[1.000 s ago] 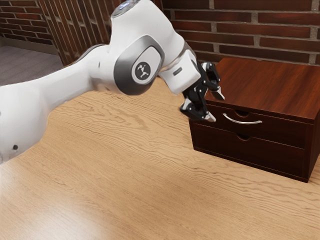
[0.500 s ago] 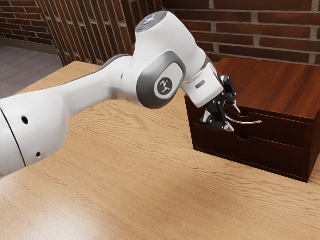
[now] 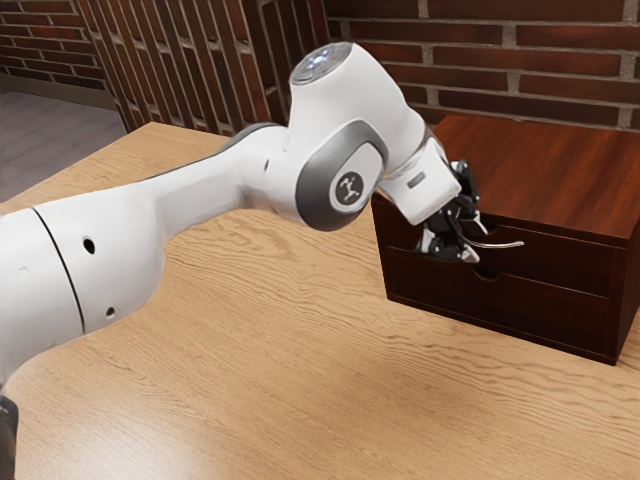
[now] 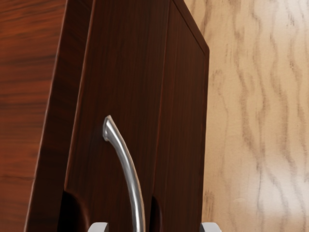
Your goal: Pull the drawer handle with one arm to open the drawer
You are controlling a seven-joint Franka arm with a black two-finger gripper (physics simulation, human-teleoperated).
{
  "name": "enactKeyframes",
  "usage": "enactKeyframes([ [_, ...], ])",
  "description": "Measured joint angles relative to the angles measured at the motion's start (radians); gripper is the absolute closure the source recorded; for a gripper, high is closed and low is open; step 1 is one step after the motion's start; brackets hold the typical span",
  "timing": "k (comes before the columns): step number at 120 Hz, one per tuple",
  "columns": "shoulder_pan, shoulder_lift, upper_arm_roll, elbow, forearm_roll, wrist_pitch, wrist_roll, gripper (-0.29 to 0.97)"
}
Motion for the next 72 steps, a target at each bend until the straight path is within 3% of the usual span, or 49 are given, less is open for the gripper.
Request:
enactKeyframes([
  [72,-0.004,-0.029,0.000,-0.050,-0.004,0.006,-0.014,0.68],
])
